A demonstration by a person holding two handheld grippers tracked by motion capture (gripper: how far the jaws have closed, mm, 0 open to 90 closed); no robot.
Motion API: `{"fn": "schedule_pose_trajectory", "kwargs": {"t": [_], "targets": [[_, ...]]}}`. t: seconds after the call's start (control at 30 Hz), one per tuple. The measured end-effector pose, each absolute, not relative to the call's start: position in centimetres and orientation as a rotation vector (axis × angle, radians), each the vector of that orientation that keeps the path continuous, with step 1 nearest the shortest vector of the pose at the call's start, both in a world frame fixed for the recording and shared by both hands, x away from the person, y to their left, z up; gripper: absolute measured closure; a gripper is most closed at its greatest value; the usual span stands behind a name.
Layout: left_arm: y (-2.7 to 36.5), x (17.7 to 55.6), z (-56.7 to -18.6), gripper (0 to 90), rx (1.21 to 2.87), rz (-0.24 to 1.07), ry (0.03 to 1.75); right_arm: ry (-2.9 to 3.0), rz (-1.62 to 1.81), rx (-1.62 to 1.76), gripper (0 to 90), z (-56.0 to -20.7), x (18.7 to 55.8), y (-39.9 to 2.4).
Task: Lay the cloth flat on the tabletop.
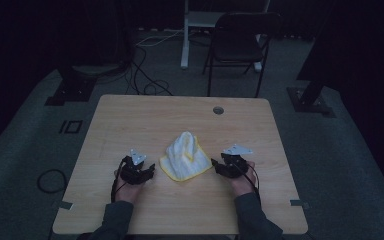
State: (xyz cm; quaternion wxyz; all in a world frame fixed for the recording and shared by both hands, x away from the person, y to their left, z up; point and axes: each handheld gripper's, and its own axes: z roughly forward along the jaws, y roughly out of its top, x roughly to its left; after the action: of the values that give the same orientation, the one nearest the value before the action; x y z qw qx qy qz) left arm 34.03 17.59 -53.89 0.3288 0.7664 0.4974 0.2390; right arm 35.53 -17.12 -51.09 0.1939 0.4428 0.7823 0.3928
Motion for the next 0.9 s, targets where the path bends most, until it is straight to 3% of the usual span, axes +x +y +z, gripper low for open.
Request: {"fn": "schedule_pose_trajectory", "kwargs": {"t": [0.9], "targets": [[15.7, 32.5, -52.9, 46.4, 2.01, 0.571, 1.196, 2.247, 1.106, 1.178, 49.6, -51.2, 36.2, -13.9]]}}
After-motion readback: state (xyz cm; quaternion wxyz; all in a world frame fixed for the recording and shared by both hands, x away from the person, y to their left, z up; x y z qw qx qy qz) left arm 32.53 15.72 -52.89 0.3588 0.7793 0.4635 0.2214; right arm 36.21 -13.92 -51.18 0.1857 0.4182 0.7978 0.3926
